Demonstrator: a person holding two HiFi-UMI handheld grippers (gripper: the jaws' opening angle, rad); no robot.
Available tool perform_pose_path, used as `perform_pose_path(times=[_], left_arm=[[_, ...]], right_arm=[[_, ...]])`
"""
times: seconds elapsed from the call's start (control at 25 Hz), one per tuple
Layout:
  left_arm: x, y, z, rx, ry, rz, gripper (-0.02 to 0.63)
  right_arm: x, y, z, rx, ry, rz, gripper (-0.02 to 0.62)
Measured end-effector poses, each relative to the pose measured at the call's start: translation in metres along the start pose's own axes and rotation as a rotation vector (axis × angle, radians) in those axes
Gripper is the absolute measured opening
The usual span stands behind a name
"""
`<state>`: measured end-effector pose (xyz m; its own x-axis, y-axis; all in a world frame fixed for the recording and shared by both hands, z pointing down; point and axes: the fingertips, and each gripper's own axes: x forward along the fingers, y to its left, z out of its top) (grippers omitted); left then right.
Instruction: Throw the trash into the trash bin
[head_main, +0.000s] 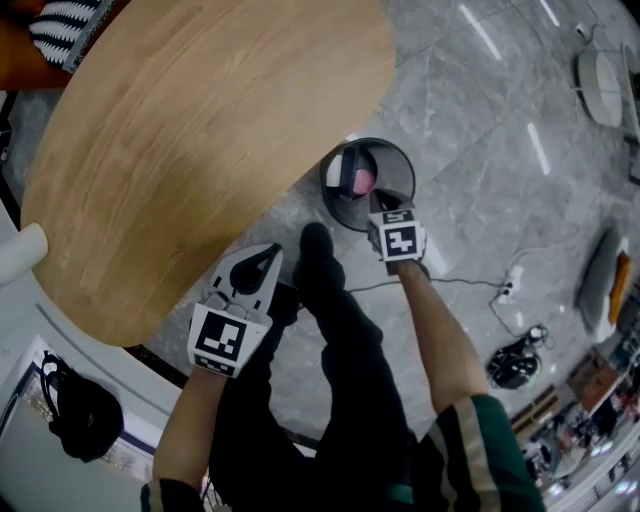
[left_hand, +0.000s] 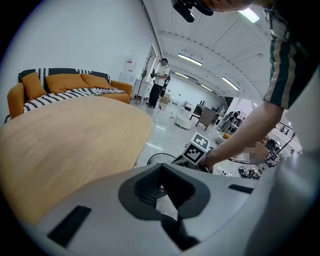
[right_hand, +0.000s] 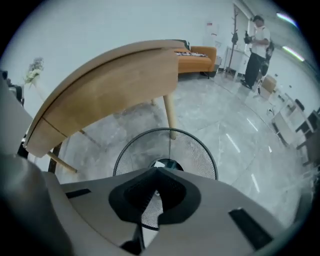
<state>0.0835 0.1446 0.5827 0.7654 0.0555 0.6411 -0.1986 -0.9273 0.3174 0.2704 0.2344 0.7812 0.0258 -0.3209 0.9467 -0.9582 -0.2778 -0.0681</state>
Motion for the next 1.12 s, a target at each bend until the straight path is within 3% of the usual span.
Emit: perform_pose_path(times=[0.2, 0.4, 0.76, 0.96, 1.12], left_arm=[[-0.042, 0.02, 0.014, -0.026, -0.024, 0.089, 0.0], [-0.117, 0.052, 0.02, -0.073, -0.041, 0.22, 0.0], [-0.27, 0.069, 0.088, -0.18, -0.187, 0.455, 0.0], [-0.365, 0.074, 0.149, -0.156, -0.31, 0.578, 0.0], [-0.433, 0.066, 0.181, -0.135, -0.376, 0.661, 0.0]], right_arm=[[-0.047, 0.003, 0.023, -0.012, -0.034, -0.04, 0.0], [-0.108, 0.034, 0.061, -0.036, -0.123, -0.019, 0.0], [-0.258, 0.16, 0.215, -0.172, -0.39, 0.203, -0.001], [-0.364, 0.252, 0.296, -0.299, -0.544, 0.34, -0.002], [-0.449, 0.296, 0.322, -0.354, -0.647, 0.406, -0.002]])
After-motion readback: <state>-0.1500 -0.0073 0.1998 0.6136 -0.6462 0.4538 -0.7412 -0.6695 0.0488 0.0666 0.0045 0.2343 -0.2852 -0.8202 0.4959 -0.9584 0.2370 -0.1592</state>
